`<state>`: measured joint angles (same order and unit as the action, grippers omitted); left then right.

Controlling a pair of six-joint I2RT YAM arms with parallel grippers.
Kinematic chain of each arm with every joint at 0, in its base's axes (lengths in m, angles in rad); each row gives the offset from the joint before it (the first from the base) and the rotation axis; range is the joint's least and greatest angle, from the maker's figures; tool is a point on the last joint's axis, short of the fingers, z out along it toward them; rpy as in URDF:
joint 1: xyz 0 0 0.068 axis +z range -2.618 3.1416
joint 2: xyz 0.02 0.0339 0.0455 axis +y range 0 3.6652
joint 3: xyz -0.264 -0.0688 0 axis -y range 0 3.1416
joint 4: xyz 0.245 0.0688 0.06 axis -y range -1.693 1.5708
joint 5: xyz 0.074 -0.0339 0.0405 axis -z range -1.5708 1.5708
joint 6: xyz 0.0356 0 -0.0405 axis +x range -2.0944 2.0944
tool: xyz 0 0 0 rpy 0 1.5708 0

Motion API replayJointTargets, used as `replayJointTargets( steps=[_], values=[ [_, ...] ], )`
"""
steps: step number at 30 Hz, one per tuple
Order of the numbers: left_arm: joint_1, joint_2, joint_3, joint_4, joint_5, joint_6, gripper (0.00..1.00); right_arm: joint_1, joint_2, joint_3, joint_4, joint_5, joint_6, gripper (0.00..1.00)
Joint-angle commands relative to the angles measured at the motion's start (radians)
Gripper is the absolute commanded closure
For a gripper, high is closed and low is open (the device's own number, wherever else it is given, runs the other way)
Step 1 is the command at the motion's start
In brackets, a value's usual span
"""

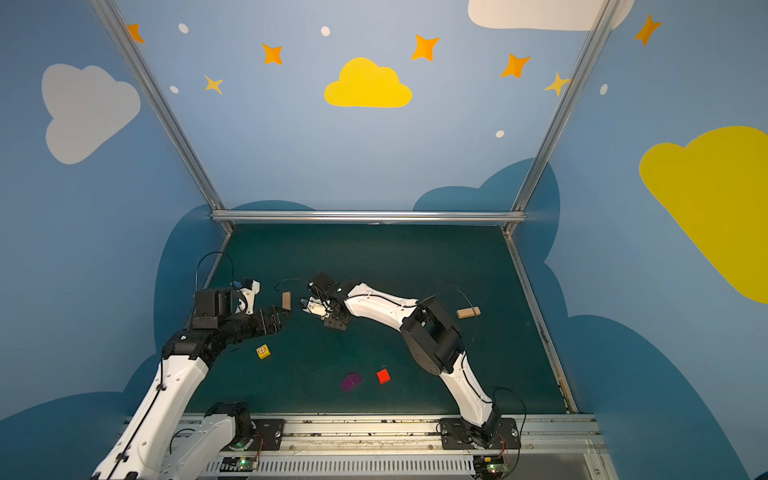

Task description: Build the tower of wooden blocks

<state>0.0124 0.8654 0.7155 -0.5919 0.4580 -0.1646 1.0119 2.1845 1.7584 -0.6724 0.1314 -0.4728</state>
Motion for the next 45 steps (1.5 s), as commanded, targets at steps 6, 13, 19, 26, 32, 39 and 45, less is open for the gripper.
replayJointTargets(
  steps=[6,13,19,26,32,39,45],
  values=[
    [-0.003,0.005,0.005,-0.011,0.007,0.004,0.1,0.007,0.028,0.046,0.002,0.008,-0.006,0.71],
    [-0.005,0.002,0.006,-0.011,0.004,0.004,0.1,0.008,0.031,0.048,-0.001,0.012,-0.007,0.7],
    [-0.006,0.0,0.006,-0.014,0.001,0.004,0.1,0.008,0.028,0.046,-0.007,0.001,-0.003,0.7],
    [-0.007,0.001,0.005,-0.013,0.007,0.002,0.1,0.008,0.027,0.044,-0.007,0.006,-0.003,0.71],
    [-0.011,-0.001,0.004,-0.013,0.004,0.004,0.1,0.007,0.025,0.042,-0.008,0.013,-0.002,0.71],
    [-0.012,0.003,0.006,-0.014,0.003,0.002,0.1,0.007,0.024,0.034,-0.009,0.008,-0.004,0.71],
    [-0.015,0.005,0.004,-0.014,0.002,0.002,0.1,0.005,0.023,0.029,-0.007,0.004,-0.003,0.72]
  ],
)
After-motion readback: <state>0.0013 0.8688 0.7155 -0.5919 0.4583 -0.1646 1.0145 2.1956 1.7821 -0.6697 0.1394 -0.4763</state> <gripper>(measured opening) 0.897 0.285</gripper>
